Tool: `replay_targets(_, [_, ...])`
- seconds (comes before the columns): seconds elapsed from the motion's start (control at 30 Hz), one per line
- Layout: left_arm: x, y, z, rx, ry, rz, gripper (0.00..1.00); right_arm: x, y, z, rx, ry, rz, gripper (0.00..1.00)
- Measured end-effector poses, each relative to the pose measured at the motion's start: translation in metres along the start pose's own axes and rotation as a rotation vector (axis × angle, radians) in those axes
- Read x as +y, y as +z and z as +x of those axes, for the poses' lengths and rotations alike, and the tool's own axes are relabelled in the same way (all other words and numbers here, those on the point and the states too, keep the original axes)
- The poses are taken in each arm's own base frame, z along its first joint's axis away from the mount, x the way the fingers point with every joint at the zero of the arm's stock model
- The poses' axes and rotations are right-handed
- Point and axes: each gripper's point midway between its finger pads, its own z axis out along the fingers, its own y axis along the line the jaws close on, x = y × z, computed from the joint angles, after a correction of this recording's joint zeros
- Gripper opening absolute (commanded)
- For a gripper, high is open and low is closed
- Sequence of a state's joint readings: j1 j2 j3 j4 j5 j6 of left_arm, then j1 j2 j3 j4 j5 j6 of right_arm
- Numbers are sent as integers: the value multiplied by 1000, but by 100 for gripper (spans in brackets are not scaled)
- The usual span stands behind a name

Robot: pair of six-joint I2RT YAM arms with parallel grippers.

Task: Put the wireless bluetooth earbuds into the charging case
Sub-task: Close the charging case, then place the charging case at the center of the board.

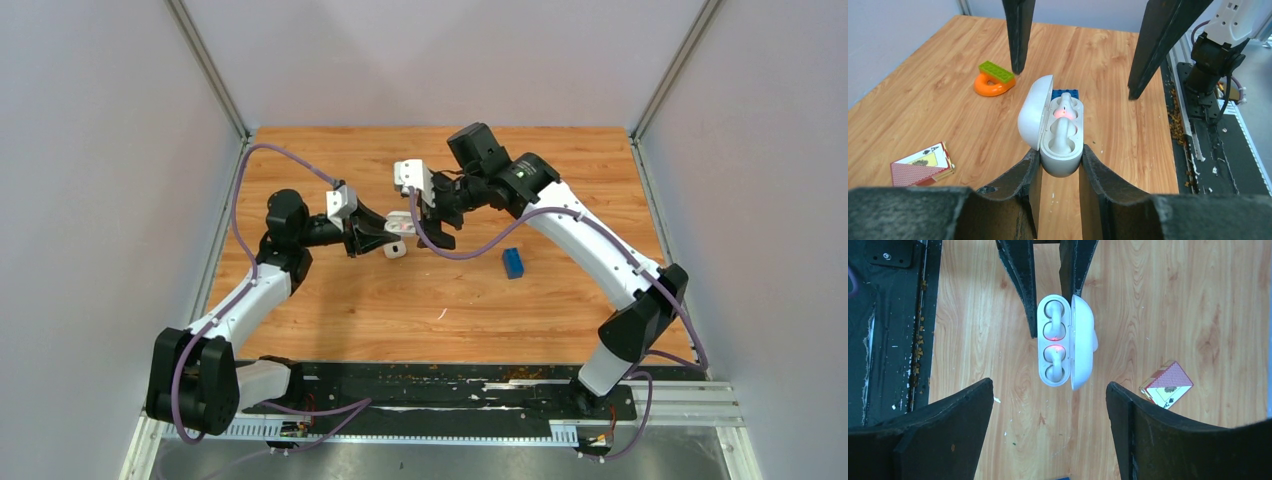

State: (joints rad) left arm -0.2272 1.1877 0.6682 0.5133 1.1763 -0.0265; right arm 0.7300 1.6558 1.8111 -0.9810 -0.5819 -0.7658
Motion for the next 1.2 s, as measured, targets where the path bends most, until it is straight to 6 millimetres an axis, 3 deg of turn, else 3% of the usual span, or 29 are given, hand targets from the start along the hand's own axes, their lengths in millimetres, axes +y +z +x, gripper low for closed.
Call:
replay_targets(0.3, [10, 0, 1, 8, -32, -56, 0, -1, 30, 10, -3, -9, -70, 82])
replay_targets(0.43, [21, 0, 4, 12, -73, -120, 0, 1, 27, 5, -12, -57, -67, 82])
replay_targets(0.57, [30, 1, 13, 24, -127, -159, 0, -3, 10, 11, 23, -94, 28, 83])
replay_targets(0.7, [30, 0, 24, 48, -173, -162, 1, -27, -31, 47, 90, -38, 200, 83])
replay_targets(0.8, [24, -2, 40, 88, -236, -162, 2, -61, -76, 101, 153, 116, 358, 83])
replay_targets(0.87, [18, -5, 55, 124, -297, -164, 4, -70, -94, 134, 195, 205, 423, 83])
replay_targets(0.93, [13, -7, 70, 163, -365, -172, 7, -61, -96, 157, 224, 260, 424, 83])
replay_targets(1.0, [10, -10, 89, 215, -444, -193, 9, -47, -88, 164, 231, 280, 390, 83])
replay_targets(1.1, [8, -16, 121, 322, -574, -236, 11, -32, -81, 164, 223, 284, 354, 83])
replay_targets(1.2, [7, -22, 150, 437, -680, -258, 11, -33, -81, 159, 211, 270, 358, 83])
